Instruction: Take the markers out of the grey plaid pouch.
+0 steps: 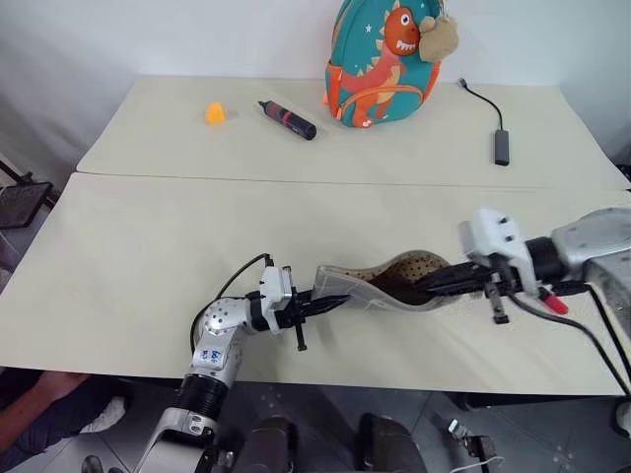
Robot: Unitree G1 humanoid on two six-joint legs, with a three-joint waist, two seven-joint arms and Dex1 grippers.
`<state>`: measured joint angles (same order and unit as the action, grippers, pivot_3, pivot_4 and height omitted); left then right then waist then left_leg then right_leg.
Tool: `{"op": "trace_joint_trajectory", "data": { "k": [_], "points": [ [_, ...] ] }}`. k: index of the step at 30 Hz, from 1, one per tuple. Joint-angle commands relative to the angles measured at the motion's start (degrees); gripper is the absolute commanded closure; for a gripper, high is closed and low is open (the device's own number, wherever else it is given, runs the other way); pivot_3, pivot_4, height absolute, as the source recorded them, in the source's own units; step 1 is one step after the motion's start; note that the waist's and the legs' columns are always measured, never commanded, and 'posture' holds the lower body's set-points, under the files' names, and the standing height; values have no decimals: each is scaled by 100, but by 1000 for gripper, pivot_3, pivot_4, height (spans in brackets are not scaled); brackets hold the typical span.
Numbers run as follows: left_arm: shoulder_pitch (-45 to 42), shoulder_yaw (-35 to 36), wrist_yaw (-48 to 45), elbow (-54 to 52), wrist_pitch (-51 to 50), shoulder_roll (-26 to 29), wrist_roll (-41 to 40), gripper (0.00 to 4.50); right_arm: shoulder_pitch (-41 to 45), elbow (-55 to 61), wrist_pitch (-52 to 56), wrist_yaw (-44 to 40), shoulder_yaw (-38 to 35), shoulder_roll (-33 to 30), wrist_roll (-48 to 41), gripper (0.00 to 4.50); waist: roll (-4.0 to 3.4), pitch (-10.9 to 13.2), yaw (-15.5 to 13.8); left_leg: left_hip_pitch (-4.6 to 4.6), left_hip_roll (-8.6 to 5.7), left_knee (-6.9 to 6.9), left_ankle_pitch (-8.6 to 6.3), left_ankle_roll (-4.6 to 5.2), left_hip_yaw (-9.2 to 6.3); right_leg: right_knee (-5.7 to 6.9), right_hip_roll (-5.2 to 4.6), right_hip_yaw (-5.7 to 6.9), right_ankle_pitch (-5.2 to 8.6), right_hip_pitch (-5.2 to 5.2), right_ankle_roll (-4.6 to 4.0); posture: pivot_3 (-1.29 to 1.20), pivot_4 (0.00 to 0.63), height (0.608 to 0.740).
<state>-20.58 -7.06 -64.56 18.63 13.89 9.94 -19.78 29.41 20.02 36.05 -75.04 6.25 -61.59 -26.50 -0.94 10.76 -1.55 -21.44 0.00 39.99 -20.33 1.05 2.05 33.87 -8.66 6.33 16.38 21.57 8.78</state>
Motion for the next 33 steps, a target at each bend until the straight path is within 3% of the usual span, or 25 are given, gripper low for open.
{"op": "trace_joint_trajectory", "data": {
  "k": [1, 5, 11, 14, 21, 26, 33],
  "points": [
    [157, -50, 5, -83, 59, -18, 7, 4500, -166, 350, -192, -73, 90, -222, 251, 4485, 0, 0, 0, 0, 0, 0, 0, 0, 0, -1, 0, 0, 0, 0, 0, 0, 150, 740],
    [268, -73, 29, -256, 14, 20, -3, 4500, -213, 539, -178, -121, 252, -472, 535, 4485, 0, 0, 13, 0, 0, -1, 0, 0, 0, -1, 1, -1, 0, 0, 0, 0, 150, 740],
    [440, -131, 57, -504, -132, 54, -34, 4500, -203, 828, 6, 402, 417, -281, 974, 4485, 0, 0, 20, 5, 3, -2, 0, 0, -1, 0, 1, -5, 0, 0, 0, 0, 150, 740],
    [531, -175, 44, -637, -252, 72, -52, 4500, -77, 943, 138, 852, 567, 72, 1164, 3903, 0, 0, 26, 5, 4, -2, -1, 0, -2, 0, 2, -6, 0, 1, 0, 0, 150, 740],
    [552, -196, 40, -747, -393, 104, -68, 4500, 58, 974, -119, 1025, 962, 325, 1641, 1588, 1, 0, 24, 6, 3, -2, -1, 0, -1, 0, 2, -9, 0, 1, 0, 0, 150, 740],
    [527, -215, 16, -737, -469, 121, -78, 4500, 270, 956, -58, 796, 1512, 339, 2024, 1588, 0, 0, 29, 8, 4, -2, -1, 0, -1, 1, 4, -9, 0, 1, 0, 0, 150, 740],
    [491, -199, 31, -700, -551, 112, -122, 4500, 534, 621, 51, 1152, 2192, 793, 2913, 1588, 1, -1, 43, 11, 4, -2, -1, 0, 1, 3, 3, -12, 0, 1, 0, 0, 150, 740]
  ]
}}
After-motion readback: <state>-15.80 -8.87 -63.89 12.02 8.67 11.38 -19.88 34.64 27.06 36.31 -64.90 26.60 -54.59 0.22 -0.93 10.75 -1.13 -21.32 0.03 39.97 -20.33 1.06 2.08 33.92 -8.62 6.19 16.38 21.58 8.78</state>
